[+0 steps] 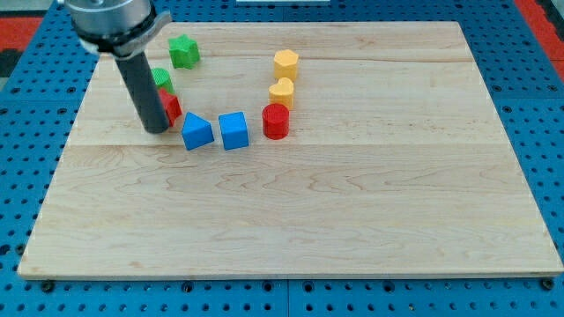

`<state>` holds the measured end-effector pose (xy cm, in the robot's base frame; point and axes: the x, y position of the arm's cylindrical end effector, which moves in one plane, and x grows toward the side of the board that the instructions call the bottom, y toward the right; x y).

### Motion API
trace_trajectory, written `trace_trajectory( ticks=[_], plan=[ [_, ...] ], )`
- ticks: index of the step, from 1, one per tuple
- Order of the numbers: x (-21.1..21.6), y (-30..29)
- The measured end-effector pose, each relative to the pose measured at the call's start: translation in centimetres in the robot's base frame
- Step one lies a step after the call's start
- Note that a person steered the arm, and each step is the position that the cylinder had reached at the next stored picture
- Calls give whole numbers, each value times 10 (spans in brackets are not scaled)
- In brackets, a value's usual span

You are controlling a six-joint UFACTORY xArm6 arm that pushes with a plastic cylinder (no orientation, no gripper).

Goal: Place the blue blocks below the red circle

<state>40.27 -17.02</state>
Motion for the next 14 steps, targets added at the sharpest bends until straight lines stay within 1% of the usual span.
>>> trace_trajectory(
  ticks=[1, 2, 3, 4, 5, 6, 9, 10, 11, 12, 13, 14],
  plan=[
    [-2, 42],
    [27, 64],
    [37, 94],
    [37, 67],
    [9, 77],
    [2, 104],
    [57, 111],
    [60, 111],
    [60, 51],
    [83, 47],
    [115, 48],
    [100, 59]
  ],
)
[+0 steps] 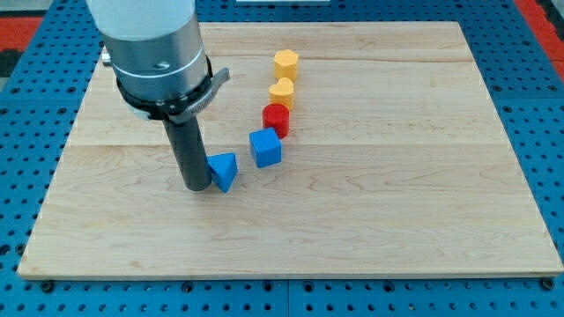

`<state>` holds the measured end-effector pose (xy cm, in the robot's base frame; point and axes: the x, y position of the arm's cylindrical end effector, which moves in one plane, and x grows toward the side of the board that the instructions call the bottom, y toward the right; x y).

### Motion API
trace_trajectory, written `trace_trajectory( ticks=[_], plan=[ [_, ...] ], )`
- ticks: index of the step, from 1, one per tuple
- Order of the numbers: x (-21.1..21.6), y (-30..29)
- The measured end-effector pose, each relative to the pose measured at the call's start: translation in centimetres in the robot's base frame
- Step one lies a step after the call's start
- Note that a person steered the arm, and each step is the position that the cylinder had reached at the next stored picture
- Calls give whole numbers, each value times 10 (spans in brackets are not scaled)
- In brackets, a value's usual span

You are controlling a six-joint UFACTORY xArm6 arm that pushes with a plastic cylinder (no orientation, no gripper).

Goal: Place the blue blocks below the red circle

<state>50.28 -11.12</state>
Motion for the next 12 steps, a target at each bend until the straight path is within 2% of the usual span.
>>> trace_trajectory(
  ticks=[7, 10, 12],
  plan=[
    [-32, 12],
    [-14, 60],
    [-15, 41]
  ],
)
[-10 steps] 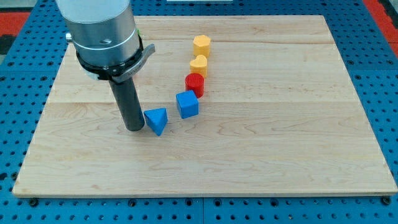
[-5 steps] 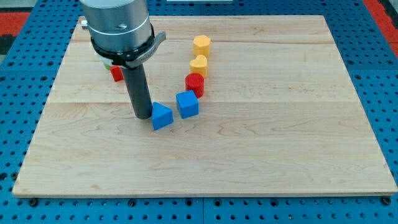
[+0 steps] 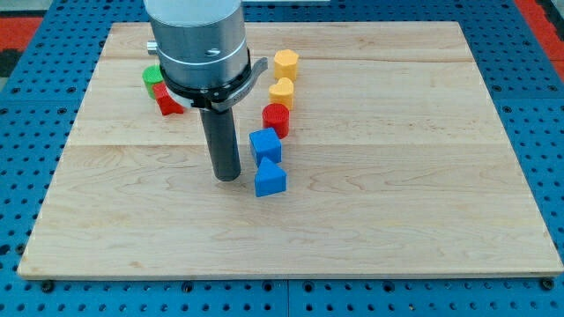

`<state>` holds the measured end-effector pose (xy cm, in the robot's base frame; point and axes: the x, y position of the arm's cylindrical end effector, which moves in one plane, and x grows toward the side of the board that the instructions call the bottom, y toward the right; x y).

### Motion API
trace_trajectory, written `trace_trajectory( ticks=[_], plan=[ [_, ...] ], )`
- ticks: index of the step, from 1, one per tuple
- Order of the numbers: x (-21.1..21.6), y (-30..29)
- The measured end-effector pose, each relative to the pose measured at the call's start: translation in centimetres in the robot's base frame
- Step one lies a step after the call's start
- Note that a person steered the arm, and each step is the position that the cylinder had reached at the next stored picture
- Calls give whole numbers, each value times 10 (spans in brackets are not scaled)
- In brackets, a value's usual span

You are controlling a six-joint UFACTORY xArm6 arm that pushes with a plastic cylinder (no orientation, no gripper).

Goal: Place the blue blocks below the red circle

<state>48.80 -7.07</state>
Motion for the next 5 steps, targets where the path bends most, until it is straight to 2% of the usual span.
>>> trace_trajectory(
  ticks=[2, 5],
  plan=[
    [-33, 11],
    [-37, 16]
  ],
)
